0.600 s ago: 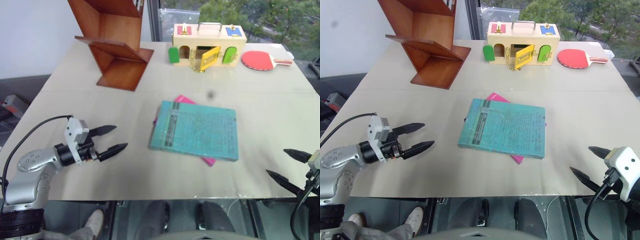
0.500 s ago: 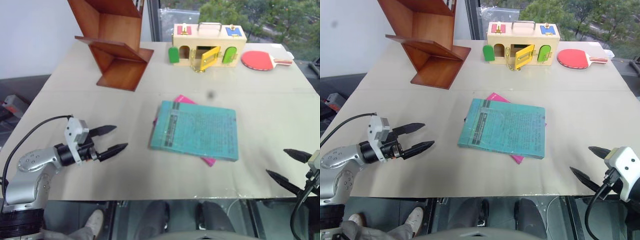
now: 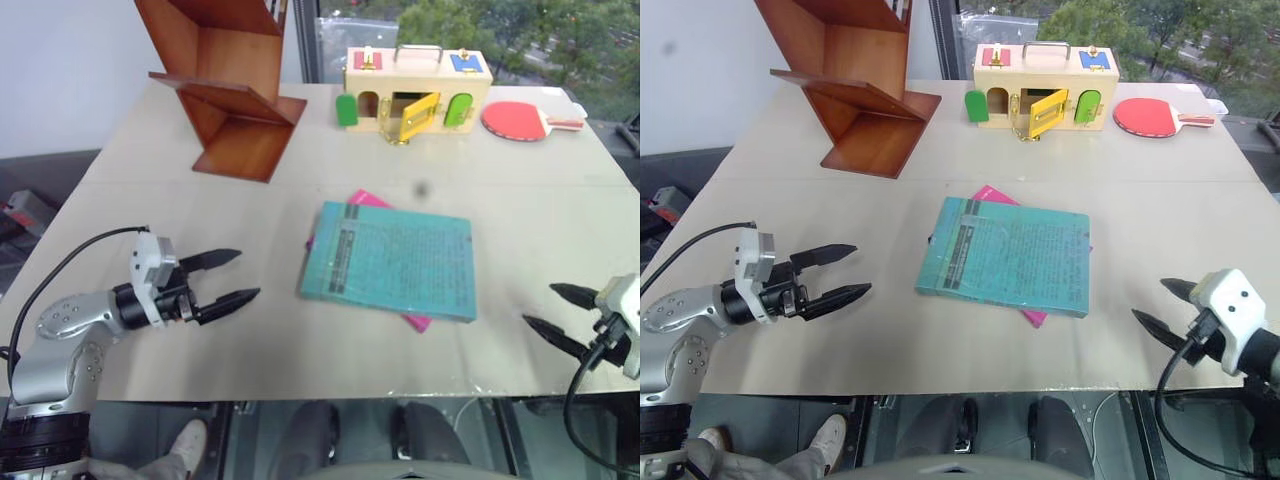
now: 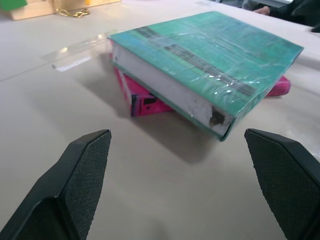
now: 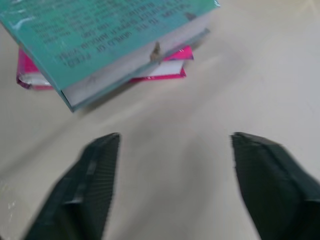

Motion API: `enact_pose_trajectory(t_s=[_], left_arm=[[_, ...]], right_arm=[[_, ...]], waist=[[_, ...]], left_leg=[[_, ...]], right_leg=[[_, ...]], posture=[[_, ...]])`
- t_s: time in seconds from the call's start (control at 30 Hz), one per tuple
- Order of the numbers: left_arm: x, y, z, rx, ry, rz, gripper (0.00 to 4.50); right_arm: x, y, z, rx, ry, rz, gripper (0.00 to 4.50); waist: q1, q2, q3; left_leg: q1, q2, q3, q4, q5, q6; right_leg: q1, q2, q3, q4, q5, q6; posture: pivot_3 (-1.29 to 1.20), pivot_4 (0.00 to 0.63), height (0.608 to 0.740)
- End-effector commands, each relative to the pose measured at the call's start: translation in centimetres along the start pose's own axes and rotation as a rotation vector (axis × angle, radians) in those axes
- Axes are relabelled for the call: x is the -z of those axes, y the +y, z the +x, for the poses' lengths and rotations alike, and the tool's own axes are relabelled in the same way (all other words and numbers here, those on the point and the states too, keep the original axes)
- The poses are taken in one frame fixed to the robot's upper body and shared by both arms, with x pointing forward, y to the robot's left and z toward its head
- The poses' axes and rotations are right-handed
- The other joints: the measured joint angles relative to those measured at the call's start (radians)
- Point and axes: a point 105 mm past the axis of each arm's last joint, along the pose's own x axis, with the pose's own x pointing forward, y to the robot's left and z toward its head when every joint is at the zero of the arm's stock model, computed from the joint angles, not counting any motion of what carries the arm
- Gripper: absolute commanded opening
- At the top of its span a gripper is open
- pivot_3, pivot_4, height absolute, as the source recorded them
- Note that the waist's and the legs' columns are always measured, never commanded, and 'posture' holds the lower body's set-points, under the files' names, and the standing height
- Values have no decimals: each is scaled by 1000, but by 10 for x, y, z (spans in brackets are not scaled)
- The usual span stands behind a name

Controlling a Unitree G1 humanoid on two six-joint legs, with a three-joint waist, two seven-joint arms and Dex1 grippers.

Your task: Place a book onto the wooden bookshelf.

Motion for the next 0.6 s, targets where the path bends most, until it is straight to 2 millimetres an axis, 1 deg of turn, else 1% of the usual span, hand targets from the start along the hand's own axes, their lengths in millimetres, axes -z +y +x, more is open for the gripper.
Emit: enact_pose_trajectory(t_s=[0.03, 0.13, 0.17, 0.27, 0.33, 0.43, 0.53, 0.6], left_arm=[[-11, -10, 7, 61, -27, 56, 4500], [-11, -19, 12, 106, -38, 38, 4500], [-10, -22, 12, 116, -37, 36, 4500], [-6, -29, 11, 145, -22, 25, 4500], [-5, -29, 11, 145, -22, 21, 4500], [-4, -31, 10, 146, -22, 8, 4500], [1, -36, 9, 148, -13, -22, 4500], [5, -39, 8, 149, -3, -45, 4500]], right_arm=[[1, 2, 11, -11, 24, -26, 1506], [5, 8, 25, -34, 31, -28, 56], [6, 9, 28, -37, 31, -27, 56], [6, 26, 40, -110, 17, -18, 56], [4, 37, 45, -148, -2, -14, 56], [-4, 50, 50, -178, -45, 24, 56], [-20, 63, 59, -202, -118, 79, 56], [-24, 68, 63, -217, -133, 87, 56]], waist=[[0, 0, 0], [1, 0, 0], [1, 0, 0], [0, 0, 0], [0, 0, 0], [0, 0, 0], [-2, 0, 0], [-2, 0, 0]], left_leg=[[0, 0, 0, 0, 0, 0], [0, 0, 0, 0, 0, 0], [0, 0, 0, 0, 0, 0], [0, 0, 0, 1, 0, 0], [0, 0, 0, 1, 0, 0], [0, 0, 0, 1, 0, 0], [0, 0, 0, 1, 0, 0], [0, 0, 0, 2, 0, 0]], right_leg=[[0, 0, 0, 0, 0, 0], [0, 0, 0, 0, 0, 0], [0, 0, 0, 0, 0, 0], [0, 0, 0, 0, 0, 0], [0, 1, 0, 0, 0, 0], [0, 1, 0, 0, 0, 0], [0, 1, 0, 1, 0, 0], [0, 0, 0, 1, 0, 0]], posture=[[0, 150, 740], [0, 150, 740], [0, 150, 740], [0, 150, 740], [0, 150, 740], [0, 150, 740], [0, 150, 740], [0, 150, 740]])
